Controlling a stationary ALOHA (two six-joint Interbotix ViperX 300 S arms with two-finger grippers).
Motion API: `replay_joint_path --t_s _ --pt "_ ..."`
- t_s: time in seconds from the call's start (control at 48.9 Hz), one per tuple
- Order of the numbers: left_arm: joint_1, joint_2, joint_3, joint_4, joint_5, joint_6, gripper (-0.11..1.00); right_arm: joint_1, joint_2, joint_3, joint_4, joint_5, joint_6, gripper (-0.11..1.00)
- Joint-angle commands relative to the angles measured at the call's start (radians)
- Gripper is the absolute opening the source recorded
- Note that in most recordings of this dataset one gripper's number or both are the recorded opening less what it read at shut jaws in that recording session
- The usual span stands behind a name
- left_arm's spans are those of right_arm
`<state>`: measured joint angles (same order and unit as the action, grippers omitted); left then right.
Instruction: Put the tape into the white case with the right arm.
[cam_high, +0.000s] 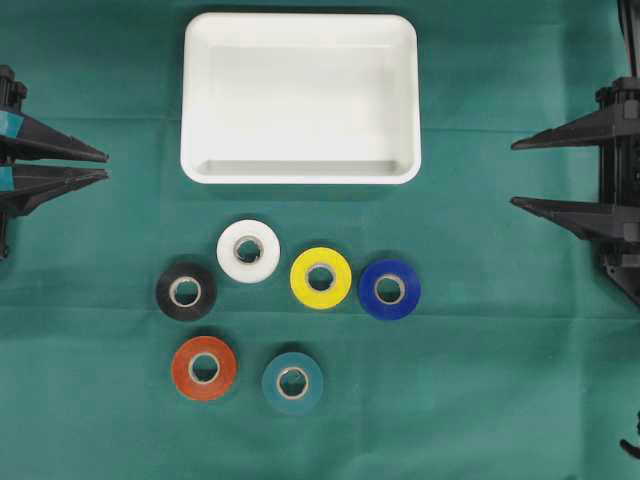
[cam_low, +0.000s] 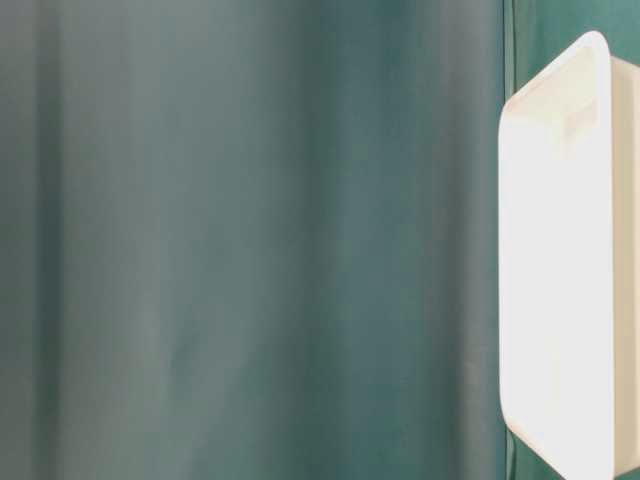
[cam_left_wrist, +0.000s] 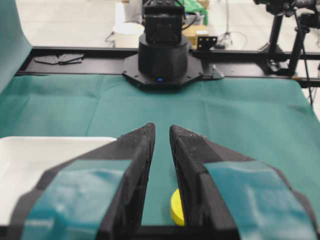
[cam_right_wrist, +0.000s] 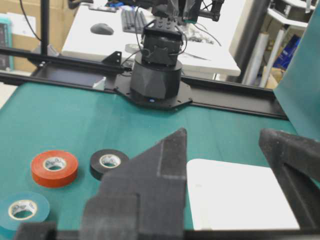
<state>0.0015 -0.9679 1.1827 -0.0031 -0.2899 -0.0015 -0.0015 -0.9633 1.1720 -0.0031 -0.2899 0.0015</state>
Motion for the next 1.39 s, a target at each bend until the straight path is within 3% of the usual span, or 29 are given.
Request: replay_joint_path --t_s 0.0,0.041,0.164,0.266,0.43,0.635,0.901,1.064,1.29,1.372 --pt "0.002 0.005 -0.015 -0.018 -0.015 0.015 0.24 -0.003 0.009 -0.003 0.005 -0.003 0.014 0.24" --pt "0.003 0.003 -0.012 -0.018 -0.015 0.018 0.21 -0.003 0.008 0.0 0.005 0.003 0.015 0.22" --pt "0.003 0.003 -0.009 -0.018 -0.012 0.018 0.01 -0.008 0.005 0.002 0.005 0.029 0.032 -0.01" --pt "0.003 0.002 0.002 -0.018 -0.008 0.02 0.0 -0.009 0.003 0.003 0.003 0.043 0.051 -0.09" --pt "0.002 -0.031 0.051 -0.018 0.032 0.018 0.0 -0.008 -0.021 0.018 0.002 0.097 0.072 -0.1" --pt "0.002 -0.112 0.107 -0.018 0.172 0.025 0.0 -0.009 -0.048 0.049 0.002 0.138 0.081 -0.1" --pt "0.003 -0.255 0.144 -0.018 0.276 0.06 0.0 -0.009 -0.052 0.075 -0.008 0.146 0.149 -0.09" --pt "0.002 -0.345 0.213 -0.018 0.337 0.057 0.0 -0.009 -0.057 0.097 -0.04 0.146 0.149 0.08" --pt "0.003 -0.383 0.265 -0.023 0.376 0.032 0.0 -0.009 -0.066 0.12 -0.052 0.15 0.149 0.67" --pt "0.003 -0.38 0.27 -0.023 0.383 0.032 0.0 -0.009 -0.066 0.133 -0.051 0.17 0.152 0.62"
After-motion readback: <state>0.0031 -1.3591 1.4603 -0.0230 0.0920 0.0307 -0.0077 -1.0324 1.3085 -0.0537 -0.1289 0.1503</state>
